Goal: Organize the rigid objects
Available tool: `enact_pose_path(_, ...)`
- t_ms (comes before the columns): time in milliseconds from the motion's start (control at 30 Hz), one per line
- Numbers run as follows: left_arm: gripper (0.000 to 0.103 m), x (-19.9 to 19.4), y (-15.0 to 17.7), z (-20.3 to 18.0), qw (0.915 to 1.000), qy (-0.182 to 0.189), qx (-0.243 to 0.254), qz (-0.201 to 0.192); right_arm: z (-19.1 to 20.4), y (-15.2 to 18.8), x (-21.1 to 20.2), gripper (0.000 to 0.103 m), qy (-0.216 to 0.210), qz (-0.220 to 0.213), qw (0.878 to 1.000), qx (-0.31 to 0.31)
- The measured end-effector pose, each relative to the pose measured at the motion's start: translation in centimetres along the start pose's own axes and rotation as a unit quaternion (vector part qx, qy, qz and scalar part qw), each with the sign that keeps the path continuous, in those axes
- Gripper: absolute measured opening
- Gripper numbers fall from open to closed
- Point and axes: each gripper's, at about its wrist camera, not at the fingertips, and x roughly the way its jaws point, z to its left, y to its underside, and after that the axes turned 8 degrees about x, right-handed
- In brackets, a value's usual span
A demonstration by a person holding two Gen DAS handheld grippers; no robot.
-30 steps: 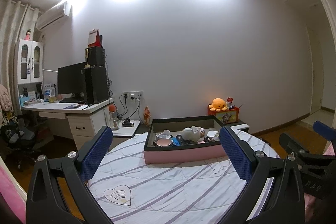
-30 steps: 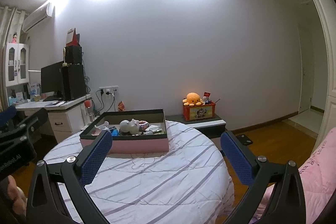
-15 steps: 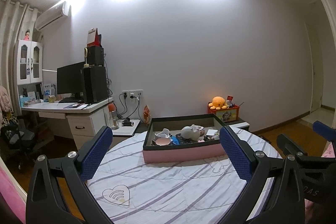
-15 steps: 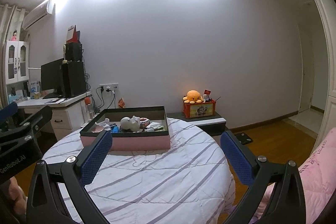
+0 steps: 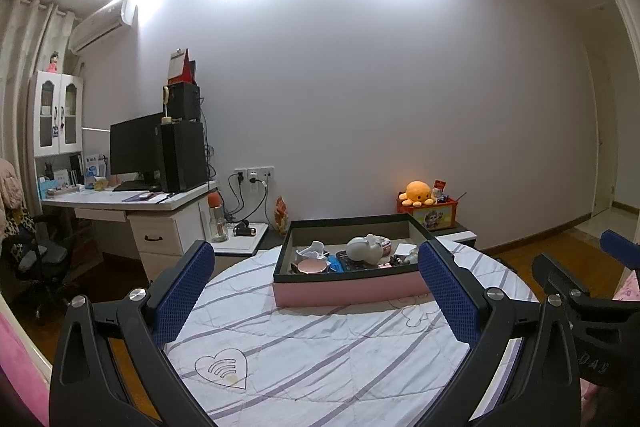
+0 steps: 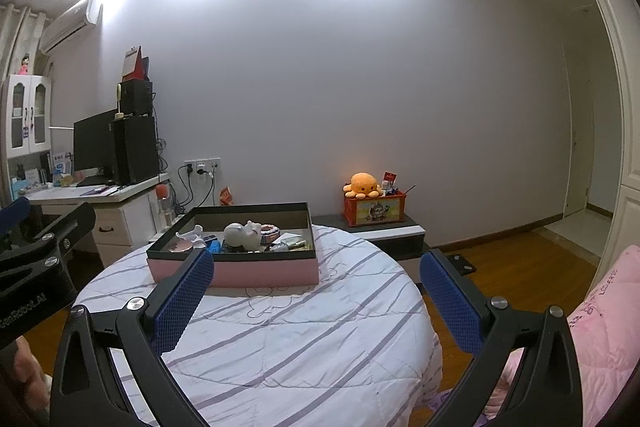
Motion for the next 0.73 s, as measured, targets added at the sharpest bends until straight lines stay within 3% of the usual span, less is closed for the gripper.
enact_pose_path(733,0.103,0.3,0.3,0.6,1.0000,-0.008,-0.001,0.006,0.5,0.6,1.0,0.103,0.004,0.026,1.000,-0.004)
